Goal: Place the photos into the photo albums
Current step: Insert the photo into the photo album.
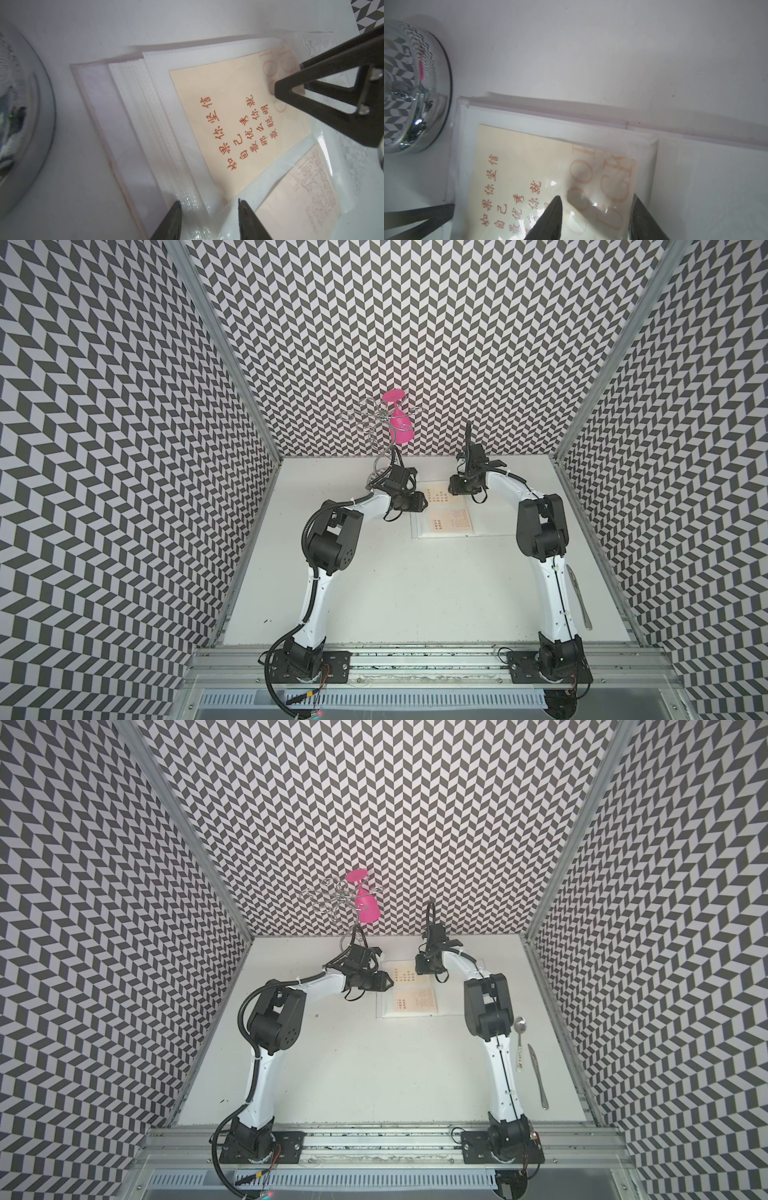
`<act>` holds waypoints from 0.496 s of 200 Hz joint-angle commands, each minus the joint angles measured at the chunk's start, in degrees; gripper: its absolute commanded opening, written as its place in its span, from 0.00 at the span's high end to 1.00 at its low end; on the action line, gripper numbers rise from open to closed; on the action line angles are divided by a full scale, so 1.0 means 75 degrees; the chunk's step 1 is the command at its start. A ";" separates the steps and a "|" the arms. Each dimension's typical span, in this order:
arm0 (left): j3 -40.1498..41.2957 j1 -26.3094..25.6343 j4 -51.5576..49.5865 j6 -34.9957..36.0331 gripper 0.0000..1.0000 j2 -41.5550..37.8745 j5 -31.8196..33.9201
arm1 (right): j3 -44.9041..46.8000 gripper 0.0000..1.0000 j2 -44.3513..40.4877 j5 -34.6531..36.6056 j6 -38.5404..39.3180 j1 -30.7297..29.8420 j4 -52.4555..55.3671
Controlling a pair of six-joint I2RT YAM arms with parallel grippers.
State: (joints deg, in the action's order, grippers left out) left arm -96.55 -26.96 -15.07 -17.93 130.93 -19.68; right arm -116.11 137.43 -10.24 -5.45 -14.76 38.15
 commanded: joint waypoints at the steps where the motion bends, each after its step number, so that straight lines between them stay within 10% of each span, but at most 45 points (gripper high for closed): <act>1: 0.0236 -0.0038 -0.0434 -0.0119 0.54 0.0338 0.0034 | -0.0099 0.50 -0.0150 -0.0340 -0.0018 -0.0226 -0.0166; 99: 0.0217 -0.0044 -0.0484 -0.0058 0.54 -0.0002 0.0167 | 0.0559 0.48 -0.0862 -0.1552 -0.0391 0.0256 -0.0690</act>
State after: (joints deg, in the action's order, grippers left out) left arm -96.55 -26.96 -15.07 -17.89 130.91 -19.66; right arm -113.62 136.20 -17.43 -7.14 -13.30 35.97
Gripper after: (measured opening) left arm 0.462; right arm 0.514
